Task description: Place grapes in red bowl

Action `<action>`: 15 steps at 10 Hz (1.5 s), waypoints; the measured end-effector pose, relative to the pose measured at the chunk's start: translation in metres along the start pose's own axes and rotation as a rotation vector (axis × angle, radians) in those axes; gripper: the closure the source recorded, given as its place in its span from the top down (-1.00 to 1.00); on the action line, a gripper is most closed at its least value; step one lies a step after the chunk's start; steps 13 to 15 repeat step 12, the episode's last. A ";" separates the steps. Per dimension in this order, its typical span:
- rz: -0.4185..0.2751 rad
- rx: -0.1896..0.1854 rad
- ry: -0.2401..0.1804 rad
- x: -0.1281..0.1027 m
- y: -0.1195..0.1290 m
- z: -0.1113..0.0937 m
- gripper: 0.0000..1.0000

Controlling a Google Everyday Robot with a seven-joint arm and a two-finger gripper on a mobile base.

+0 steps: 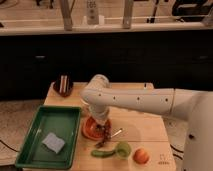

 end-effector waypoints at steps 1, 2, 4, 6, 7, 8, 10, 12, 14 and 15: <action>-0.001 0.000 0.000 0.000 0.000 0.000 -0.99; -0.001 0.000 -0.001 0.000 0.000 0.001 -0.99; -0.002 0.001 0.000 0.001 -0.001 0.000 -0.99; -0.004 0.001 0.001 0.001 -0.001 0.000 -0.99; -0.005 0.002 0.001 0.001 -0.002 0.000 -0.99; -0.006 0.002 0.001 0.001 -0.002 0.000 -0.99; -0.007 0.002 0.002 0.002 -0.002 0.000 -0.99; -0.008 0.003 0.002 0.002 -0.003 0.000 -0.99; -0.008 0.003 0.002 0.002 -0.003 0.000 -0.99; -0.008 0.003 0.002 0.002 -0.003 0.000 -0.99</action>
